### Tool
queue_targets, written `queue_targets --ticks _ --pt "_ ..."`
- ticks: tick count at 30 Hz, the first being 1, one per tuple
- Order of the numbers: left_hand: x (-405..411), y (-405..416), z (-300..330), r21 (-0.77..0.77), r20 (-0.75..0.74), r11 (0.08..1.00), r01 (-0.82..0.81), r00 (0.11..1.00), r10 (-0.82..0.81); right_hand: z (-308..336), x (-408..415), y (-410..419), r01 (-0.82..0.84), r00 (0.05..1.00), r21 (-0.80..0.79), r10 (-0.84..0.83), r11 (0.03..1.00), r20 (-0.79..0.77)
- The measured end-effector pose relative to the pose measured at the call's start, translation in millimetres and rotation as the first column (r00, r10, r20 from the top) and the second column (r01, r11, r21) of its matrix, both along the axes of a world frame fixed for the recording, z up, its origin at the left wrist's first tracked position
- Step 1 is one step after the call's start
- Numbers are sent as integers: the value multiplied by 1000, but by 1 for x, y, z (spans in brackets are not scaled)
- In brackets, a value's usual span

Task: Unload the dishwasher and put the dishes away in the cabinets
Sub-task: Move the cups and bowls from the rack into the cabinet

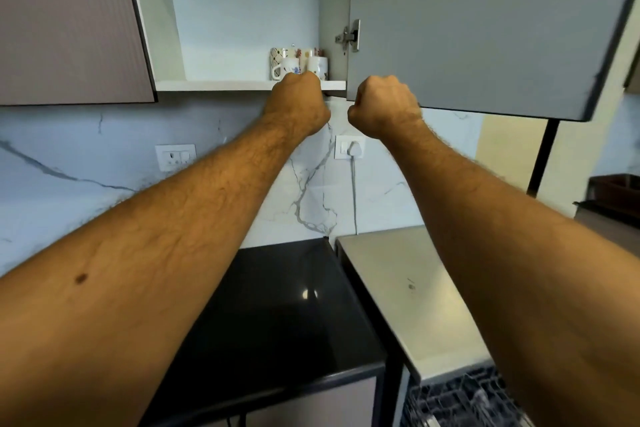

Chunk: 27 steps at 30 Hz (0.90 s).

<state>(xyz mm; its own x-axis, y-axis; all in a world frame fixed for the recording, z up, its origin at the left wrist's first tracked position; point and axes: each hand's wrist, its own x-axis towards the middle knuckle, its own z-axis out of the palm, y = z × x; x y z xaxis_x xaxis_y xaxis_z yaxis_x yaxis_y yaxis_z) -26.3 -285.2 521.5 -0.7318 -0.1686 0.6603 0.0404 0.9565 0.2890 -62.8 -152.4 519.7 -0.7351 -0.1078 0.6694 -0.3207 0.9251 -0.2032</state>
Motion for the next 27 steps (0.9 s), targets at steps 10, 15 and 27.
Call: queue_targets --ticks 10,15,27 --pt "65 50 -30 -21 49 998 60 997 -59 -44 81 55 101 994 -17 -100 995 52" --pt "93 68 -43 -17 64 992 124 990 -123 -52 120 77 172 984 -24 -170 985 58" --pt "182 110 -74 -23 101 970 244 965 -240 -80 225 120 320 940 -25 -314 947 136"
